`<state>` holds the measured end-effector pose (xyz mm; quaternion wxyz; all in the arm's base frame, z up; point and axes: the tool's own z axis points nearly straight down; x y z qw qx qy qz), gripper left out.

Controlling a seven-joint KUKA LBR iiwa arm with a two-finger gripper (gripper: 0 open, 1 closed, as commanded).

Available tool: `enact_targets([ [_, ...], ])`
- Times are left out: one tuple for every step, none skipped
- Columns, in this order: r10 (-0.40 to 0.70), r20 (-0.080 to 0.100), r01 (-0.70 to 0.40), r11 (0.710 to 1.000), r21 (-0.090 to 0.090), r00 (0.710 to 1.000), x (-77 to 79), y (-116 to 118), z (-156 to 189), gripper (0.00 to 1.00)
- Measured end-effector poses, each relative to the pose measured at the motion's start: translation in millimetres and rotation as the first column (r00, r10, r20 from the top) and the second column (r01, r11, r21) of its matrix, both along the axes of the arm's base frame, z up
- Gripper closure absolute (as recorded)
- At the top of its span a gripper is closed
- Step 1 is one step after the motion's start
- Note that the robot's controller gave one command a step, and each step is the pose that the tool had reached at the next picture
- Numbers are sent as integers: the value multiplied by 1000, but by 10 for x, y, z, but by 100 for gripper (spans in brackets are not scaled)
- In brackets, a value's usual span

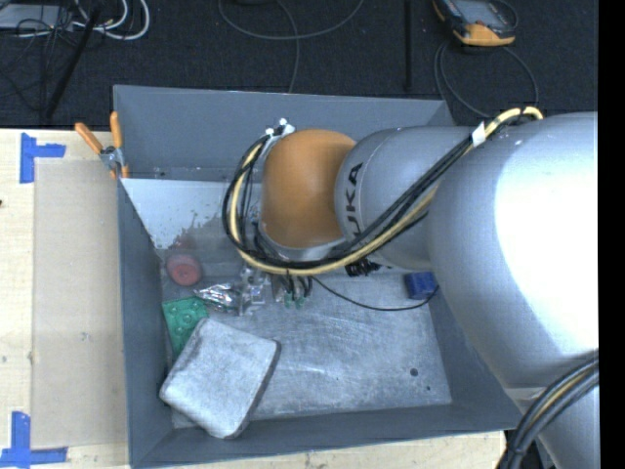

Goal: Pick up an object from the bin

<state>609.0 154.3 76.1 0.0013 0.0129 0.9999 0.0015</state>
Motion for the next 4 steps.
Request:
enact_targets([
  [-1, 0, 1, 1000, 0, 1000, 0, 0, 0, 100],
  [-2, 0, 2, 1000, 0, 1000, 0, 0, 0, 100],
  [-2, 0, 2, 1000, 0, 1000, 0, 0, 0, 100],
  [51, 2, -50, 999, -6, 999, -259, -703, 836, 100],
])
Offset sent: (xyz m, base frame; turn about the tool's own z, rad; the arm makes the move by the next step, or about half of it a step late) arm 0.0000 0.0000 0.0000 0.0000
